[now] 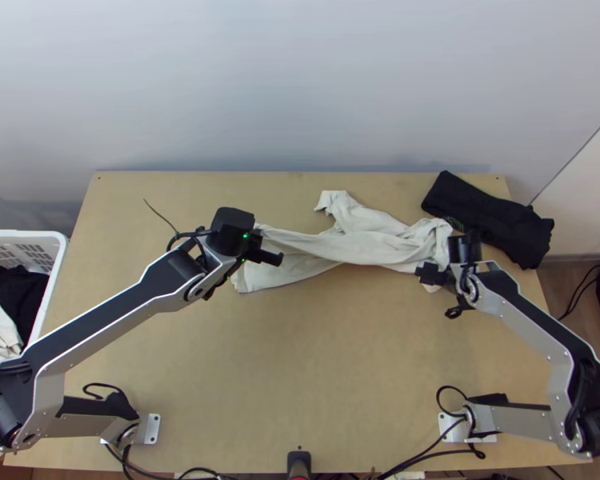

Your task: Fold the t-shirt

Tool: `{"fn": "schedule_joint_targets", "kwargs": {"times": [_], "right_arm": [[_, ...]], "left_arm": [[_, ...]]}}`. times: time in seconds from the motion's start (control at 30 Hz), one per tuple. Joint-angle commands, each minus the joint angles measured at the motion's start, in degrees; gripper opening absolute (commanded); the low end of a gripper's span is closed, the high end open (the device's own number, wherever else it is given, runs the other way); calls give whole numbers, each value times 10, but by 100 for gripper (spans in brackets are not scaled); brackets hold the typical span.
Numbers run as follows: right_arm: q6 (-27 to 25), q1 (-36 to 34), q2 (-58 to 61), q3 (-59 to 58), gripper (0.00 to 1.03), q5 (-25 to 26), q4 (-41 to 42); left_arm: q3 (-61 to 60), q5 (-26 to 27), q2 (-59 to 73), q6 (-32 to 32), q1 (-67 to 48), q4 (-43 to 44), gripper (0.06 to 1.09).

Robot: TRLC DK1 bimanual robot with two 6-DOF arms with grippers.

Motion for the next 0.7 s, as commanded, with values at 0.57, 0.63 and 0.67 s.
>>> {"fn": "schedule_joint_targets", "kwargs": {"times": [0.57, 0.63, 0.67], "right_arm": [[-36, 27, -14, 43, 3, 25, 23], [-50, 24, -31, 61, 3, 36, 18], [-53, 17, -38, 73, 3, 38, 15]], "left_arm": [[25, -1, -29, 1, 28, -23, 10], [40, -1, -30, 1, 42, -36, 10], [49, -1, -31, 1, 51, -43, 10]]}}
